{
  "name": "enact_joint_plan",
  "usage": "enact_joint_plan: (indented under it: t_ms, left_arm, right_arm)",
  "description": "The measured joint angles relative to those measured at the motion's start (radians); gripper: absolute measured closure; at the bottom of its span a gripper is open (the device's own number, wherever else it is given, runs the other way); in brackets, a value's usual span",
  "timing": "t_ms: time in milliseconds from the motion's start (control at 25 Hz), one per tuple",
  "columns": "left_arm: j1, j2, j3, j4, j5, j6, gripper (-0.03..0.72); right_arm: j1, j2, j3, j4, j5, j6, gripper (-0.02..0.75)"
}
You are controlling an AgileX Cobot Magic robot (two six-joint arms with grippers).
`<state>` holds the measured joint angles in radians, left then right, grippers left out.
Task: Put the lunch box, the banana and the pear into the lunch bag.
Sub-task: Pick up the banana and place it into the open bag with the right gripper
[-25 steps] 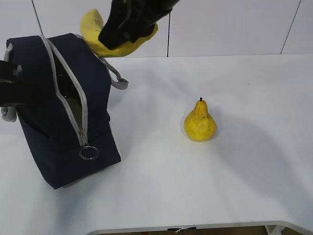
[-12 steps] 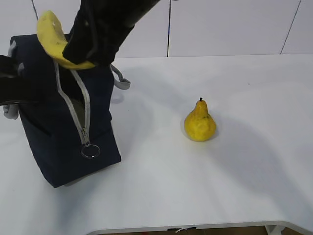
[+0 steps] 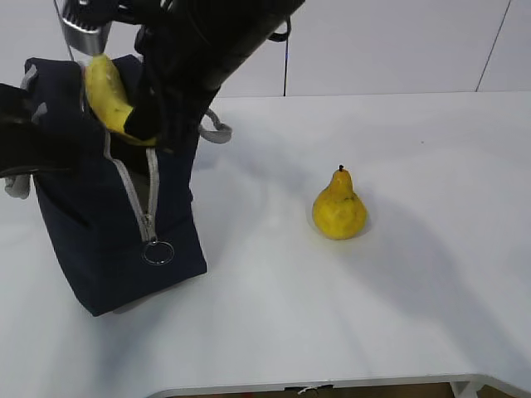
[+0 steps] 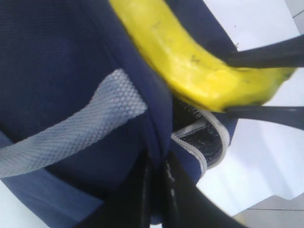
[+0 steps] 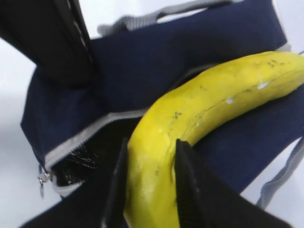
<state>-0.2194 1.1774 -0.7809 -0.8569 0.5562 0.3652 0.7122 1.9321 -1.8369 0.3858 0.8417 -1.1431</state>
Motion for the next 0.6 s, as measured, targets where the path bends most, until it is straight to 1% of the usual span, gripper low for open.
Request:
enact_joint_plan:
  t_ms: [80,240,600]
  left_arm:
    - [0.000,0.000,0.000,-0.004,0.000,0.000,0.703]
    - [0.000,0.000,0.000,-0.007,0.000,0.000,0.703]
    - [0.000,0.000,0.000,-0.008,0.004,0.000,0.703]
  right_arm:
    - [0.000,0.009,0.000,-0.017,0.000,0.000,0.509]
    - [0.001,0.011,0.000,-0.013,-0.002,-0.002,0.509]
    - [0.047,0.051,0.000,-0.009,-0.004,-0.002,0.509]
